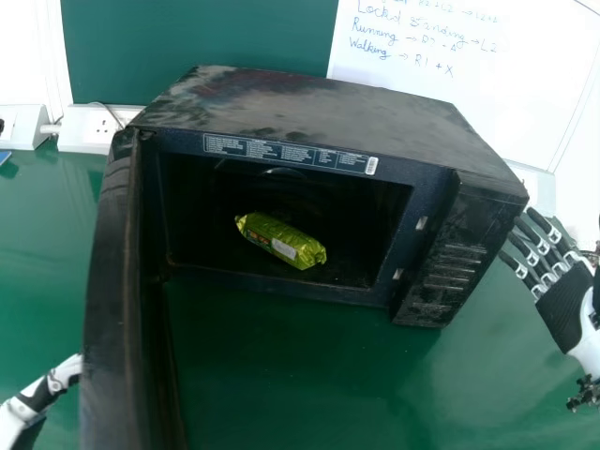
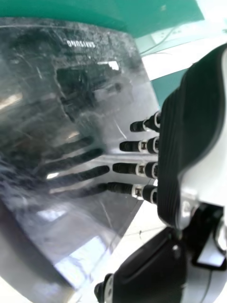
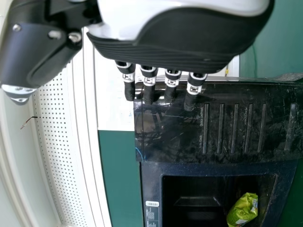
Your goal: Put biscuit inside oven
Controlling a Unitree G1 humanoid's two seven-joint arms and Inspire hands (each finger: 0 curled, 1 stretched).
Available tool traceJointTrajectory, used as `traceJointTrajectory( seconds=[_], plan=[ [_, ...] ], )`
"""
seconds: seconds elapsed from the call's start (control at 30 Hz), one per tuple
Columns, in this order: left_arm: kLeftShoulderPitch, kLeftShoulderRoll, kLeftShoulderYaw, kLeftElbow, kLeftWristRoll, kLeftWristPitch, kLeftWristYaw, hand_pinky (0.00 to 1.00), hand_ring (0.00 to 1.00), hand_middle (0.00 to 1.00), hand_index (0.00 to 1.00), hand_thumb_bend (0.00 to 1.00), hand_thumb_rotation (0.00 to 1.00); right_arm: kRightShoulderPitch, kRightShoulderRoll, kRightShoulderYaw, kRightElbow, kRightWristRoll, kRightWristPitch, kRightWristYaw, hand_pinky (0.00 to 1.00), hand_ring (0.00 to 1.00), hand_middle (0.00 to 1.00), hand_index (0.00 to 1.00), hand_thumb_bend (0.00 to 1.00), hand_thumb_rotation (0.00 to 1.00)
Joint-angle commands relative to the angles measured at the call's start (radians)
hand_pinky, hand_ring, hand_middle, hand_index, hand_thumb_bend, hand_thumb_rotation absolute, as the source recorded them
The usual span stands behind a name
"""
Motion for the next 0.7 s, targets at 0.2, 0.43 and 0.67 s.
traceJointTrajectory(
  seconds=[0.2,0.43,0.67],
  plan=[
    [0.034,0.062,0.016,-0.066,-0.008,0.085,-0.011,1.00,1.00,1.00,0.98,0.78,1.00,-0.019,-0.009,0.010,-0.004,-0.010,0.000,-0.008,0.97,1.00,1.00,1.00,1.00,1.00],
    [-0.007,0.129,0.061,-0.070,-0.021,0.099,-0.028,1.00,1.00,1.00,0.98,0.80,1.00,-0.023,-0.008,0.012,-0.003,-0.009,0.005,-0.014,0.96,0.99,1.00,1.00,0.97,1.00],
    [-0.075,0.202,0.106,-0.110,-0.042,0.186,-0.035,1.00,1.00,1.00,0.97,0.78,1.00,-0.027,0.002,0.014,-0.005,-0.014,-0.005,-0.019,0.96,1.00,1.00,1.00,0.98,1.00]
  ],
)
